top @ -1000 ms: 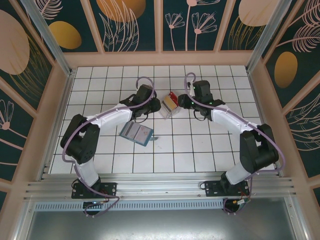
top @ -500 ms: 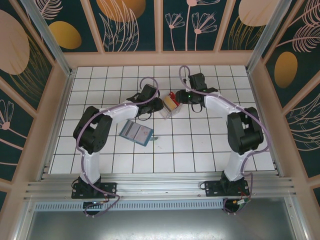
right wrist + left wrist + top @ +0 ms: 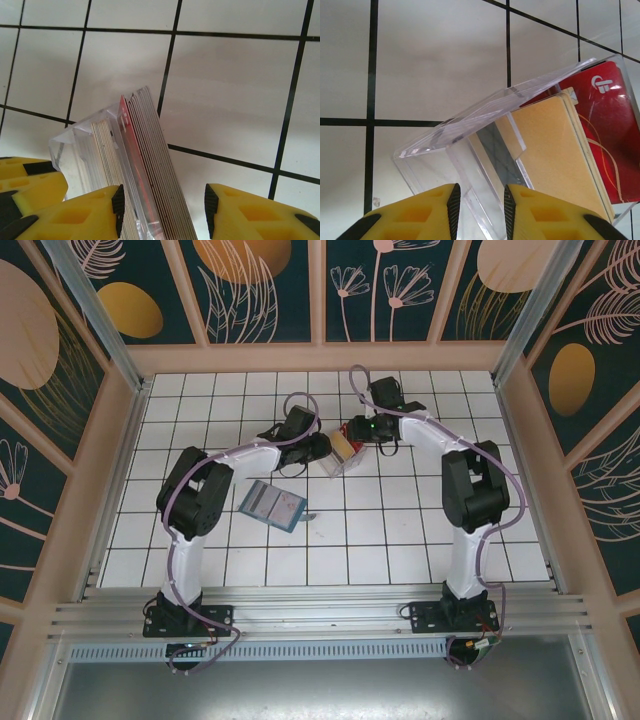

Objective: Put the credit cards into the card holder

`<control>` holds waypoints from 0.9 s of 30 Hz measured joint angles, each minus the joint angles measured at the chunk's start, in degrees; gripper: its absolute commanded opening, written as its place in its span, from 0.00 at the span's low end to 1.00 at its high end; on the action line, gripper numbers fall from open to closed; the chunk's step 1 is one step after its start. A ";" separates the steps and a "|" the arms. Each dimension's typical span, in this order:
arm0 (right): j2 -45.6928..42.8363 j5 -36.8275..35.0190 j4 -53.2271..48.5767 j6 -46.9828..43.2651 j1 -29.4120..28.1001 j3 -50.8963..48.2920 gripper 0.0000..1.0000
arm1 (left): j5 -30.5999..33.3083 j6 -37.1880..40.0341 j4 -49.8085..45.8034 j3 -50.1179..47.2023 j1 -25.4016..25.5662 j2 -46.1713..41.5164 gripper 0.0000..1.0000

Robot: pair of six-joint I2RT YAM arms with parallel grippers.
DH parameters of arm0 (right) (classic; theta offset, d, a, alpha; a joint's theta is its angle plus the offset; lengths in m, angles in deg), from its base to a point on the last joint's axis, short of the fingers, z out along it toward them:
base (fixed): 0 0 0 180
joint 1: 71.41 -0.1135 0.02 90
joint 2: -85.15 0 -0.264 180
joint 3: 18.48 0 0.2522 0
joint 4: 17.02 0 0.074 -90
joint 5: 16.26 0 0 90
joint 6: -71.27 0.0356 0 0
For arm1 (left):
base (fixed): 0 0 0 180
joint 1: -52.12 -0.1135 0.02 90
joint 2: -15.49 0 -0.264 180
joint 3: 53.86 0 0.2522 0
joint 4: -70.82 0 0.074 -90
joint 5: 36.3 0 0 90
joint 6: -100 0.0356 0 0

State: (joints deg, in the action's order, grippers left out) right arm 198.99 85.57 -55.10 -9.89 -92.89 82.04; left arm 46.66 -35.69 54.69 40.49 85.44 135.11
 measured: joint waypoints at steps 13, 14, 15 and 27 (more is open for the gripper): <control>1.62 -0.52 -1.51 -1.09 -0.55 1.38 0.49 | -1.57 -1.14 2.29 -1.84 -0.11 0.61 0.32; 1.86 -0.96 -1.60 -1.09 -0.55 1.38 0.49 | -1.75 -1.31 2.64 -2.34 -0.11 0.59 0.32; 2.08 -1.42 -1.62 -1.09 -0.55 1.38 0.49 | -1.84 -1.49 3.48 -2.86 -0.11 0.59 0.32; 3.13 -4.33 -1.57 -1.09 -0.66 1.73 0.49 | -1.99 -2.58 7.67 -5.05 -0.13 0.44 0.32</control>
State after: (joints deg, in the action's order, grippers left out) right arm 202.12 81.24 -56.67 -10.98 -93.54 83.77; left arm 44.67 -38.27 62.36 35.44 85.31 135.54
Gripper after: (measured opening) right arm 0.490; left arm 0.325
